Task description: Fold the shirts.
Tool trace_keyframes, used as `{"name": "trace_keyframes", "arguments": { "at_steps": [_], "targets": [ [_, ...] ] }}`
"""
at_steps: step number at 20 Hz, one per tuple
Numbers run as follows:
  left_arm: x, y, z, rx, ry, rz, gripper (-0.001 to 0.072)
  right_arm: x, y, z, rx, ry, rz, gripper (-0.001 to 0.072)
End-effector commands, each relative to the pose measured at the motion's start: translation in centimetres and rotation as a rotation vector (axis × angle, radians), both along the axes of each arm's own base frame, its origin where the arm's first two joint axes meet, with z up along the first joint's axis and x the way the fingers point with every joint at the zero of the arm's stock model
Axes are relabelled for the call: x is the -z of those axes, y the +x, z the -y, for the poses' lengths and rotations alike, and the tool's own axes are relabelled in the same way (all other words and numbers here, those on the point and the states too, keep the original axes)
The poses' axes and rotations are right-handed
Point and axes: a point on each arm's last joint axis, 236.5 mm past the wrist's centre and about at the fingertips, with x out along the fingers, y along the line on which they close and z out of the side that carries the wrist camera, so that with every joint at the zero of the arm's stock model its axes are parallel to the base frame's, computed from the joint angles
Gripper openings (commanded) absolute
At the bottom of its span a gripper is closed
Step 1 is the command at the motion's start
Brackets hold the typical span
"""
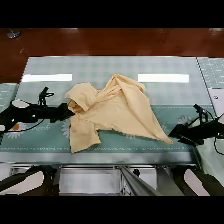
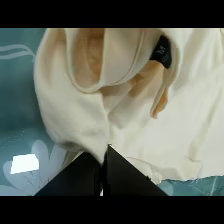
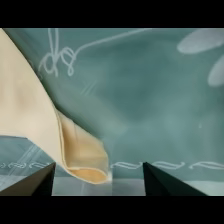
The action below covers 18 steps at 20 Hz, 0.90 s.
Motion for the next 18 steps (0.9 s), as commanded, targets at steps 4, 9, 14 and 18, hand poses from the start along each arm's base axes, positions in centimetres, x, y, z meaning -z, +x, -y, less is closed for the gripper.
{"name": "trace_keyframes", "arguments": {
  "at_steps": [4,9,14,18],
  "targets": [
    [0.0,0.1,0.2,0.003,0.003,0.006,0.0029,0.0,0.3,-2.3,-0.014,0.098,0.040,0.0623],
    [0.0,0.1,0.2,0.003,0.002,0.006,0.0029,0.4,1.0,-2.8,-0.004,0.129,0.048,0.0622],
    [0.0,-0.1,0.3,0.009,-0.003,0.001,0.0029,2.0,-0.3,-6.2,-0.133,0.185,-0.053,0.0540],
    [-1.4,0.3,0.4,0.021,-0.030,0.013,0.0029,-0.2,2.9,-6.6,-0.203,0.165,0.024,0.0026]
  ]
}}
